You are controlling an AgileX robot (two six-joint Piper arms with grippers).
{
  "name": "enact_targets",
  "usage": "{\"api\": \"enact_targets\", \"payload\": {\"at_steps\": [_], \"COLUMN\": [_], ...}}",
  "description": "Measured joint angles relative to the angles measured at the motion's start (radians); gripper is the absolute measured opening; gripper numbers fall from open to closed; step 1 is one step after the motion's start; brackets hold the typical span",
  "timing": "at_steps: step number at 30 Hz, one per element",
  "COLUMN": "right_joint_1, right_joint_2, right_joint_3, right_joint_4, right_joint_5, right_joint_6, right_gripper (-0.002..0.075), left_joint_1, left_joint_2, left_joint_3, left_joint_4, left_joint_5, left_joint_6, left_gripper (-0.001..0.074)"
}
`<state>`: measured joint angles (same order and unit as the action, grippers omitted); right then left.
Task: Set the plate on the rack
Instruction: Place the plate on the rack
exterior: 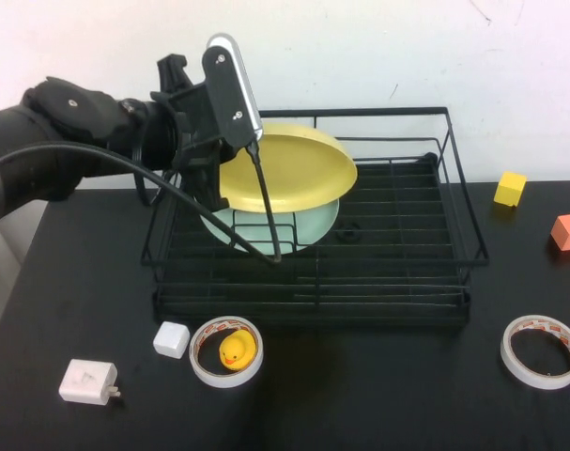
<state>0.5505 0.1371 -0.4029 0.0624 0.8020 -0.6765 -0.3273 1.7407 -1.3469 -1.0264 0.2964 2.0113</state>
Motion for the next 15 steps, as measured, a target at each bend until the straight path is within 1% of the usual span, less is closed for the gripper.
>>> {"api": "enact_targets", "payload": {"at_steps": [13, 15], "right_joint_1": [0.000, 0.000], "right_joint_2": [0.000, 0.000], "right_joint_3": [0.000, 0.000], "right_joint_4": [-0.002, -0.002], "right_joint_5": [0.000, 0.000], "right_joint_6": [0.002, 0.002], "right_gripper": [0.0000, 0.0000], "left_joint_1": [0.000, 0.000], "left_joint_2": [0.073, 0.077], "left_joint_3": [0.000, 0.000], "left_joint_4": [-0.032, -0.047], "left_joint_5": [-0.038, -0.047], "left_joint_6": [-0.001, -0.001], "left_gripper": [0.0082, 0.0091]}}
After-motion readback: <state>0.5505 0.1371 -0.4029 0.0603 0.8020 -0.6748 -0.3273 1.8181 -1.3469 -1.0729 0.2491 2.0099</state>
